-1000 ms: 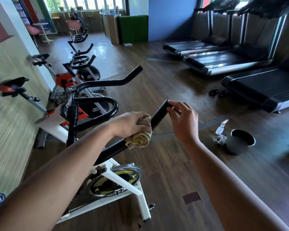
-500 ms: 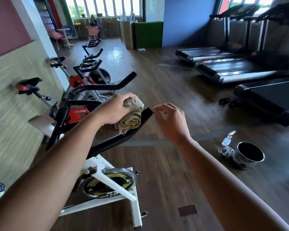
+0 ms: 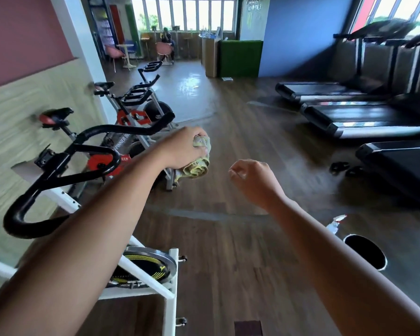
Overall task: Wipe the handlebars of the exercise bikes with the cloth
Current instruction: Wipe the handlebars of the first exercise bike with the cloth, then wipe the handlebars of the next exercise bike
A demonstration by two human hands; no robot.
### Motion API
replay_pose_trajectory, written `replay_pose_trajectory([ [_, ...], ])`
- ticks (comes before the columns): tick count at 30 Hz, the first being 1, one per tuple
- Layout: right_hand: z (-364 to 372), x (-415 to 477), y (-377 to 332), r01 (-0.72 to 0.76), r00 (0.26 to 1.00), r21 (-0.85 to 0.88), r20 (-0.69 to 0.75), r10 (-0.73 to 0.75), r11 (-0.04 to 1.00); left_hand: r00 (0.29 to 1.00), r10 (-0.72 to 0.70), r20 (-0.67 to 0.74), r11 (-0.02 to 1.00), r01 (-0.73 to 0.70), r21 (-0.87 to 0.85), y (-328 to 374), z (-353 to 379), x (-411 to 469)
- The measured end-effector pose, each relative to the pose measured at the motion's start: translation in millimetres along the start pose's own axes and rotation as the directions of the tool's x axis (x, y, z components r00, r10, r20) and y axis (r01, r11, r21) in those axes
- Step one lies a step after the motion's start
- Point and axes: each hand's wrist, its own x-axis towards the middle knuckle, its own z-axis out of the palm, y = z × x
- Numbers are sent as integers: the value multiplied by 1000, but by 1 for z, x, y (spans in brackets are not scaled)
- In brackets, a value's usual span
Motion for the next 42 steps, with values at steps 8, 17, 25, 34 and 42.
replay_pose_trajectory([
  [8, -8, 15, 65, -67, 989, -71, 124, 76, 995, 996, -67, 66, 986, 56, 158, 31, 81, 41],
  [17, 14, 72, 132, -44, 965, -156, 247, 82, 987, 982, -141, 127, 985, 126, 119, 7, 165, 112],
  [25, 43, 140, 164, 46, 924, -182, 383, 27, 982, 962, -263, 75, 964, 258, 71, -15, 196, 168],
  [34, 86, 223, 149, 240, 867, -32, 456, -199, 970, 873, -459, -163, 887, 460, -38, -54, 189, 187],
  [42, 104, 283, 111, 505, 707, 216, 452, -544, 835, 624, -669, -405, 728, 661, -185, -61, 167, 182],
])
